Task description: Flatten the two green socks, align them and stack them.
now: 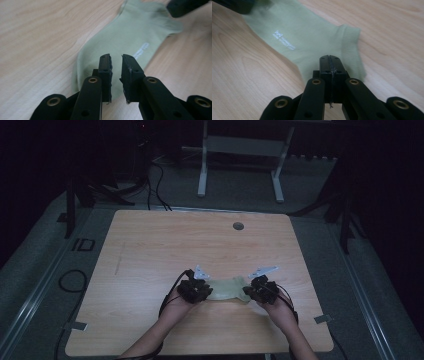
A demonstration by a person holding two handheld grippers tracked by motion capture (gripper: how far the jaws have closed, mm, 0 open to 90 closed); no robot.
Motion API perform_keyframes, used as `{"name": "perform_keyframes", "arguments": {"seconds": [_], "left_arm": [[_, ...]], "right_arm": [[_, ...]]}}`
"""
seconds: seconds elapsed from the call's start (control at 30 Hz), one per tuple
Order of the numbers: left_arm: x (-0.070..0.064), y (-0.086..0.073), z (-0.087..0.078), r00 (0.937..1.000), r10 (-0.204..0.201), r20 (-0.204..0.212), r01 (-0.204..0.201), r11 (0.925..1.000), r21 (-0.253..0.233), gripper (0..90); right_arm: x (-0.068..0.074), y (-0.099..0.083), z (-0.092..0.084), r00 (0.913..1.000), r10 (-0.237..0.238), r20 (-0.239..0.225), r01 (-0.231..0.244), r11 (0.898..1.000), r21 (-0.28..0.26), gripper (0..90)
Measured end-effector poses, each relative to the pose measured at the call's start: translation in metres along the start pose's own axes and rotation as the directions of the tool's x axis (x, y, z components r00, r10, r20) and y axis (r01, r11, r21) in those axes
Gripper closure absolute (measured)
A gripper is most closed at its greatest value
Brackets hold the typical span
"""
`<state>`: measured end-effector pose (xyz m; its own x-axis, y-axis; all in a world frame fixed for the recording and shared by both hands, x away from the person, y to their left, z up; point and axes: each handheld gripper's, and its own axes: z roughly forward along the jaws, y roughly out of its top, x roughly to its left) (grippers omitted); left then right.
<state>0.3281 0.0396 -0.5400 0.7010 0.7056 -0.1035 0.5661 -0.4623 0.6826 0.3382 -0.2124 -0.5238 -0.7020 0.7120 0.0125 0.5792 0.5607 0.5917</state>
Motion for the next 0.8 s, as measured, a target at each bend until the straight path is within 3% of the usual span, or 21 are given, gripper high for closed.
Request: {"name": "perform_keyframes", "arguments": {"seconds": [0.13,0.2,0.3,0.5,0.67,0.8], "left_arm": [[0.002,-0.006,0.014,1.0,0.008,-0.005,-0.008,0.9989,0.047,77.5],[0.006,-0.008,0.015,0.9999,-0.009,-0.006,0.009,0.9994,0.033,77.5],[0.011,-0.008,0.015,0.9996,-0.02,-0.021,0.02,0.9996,0.022,77.6],[0.024,-0.005,0.014,0.9982,-0.027,-0.054,0.029,0.999,0.034,77.5],[0.032,-0.009,0.011,0.9966,-0.058,-0.059,0.059,0.9981,0.018,77.4],[0.037,-0.011,0.008,0.9962,-0.051,-0.071,0.052,0.9984,0.02,76.3]], "right_arm": [[0.003,-0.005,0.01,0.9999,-0.012,-0.009,0.012,0.999,0.034,89.9],[0.0,-0.009,0.015,0.9997,-0.022,-0.007,0.023,0.998,0.062,89.9],[-0.006,-0.009,0.016,0.9996,-0.01,-0.025,0.011,0.998,0.054,89.9],[-0.012,0.007,0.027,0.9994,-0.015,-0.031,0.016,0.998,0.061,89.9],[-0.016,0.017,0.036,0.9989,-0.005,-0.046,0.007,0.999,0.053,89.8],[-0.017,0.025,0.041,0.9989,-0.014,-0.045,0.016,0.998,0.059,89.9]]}}
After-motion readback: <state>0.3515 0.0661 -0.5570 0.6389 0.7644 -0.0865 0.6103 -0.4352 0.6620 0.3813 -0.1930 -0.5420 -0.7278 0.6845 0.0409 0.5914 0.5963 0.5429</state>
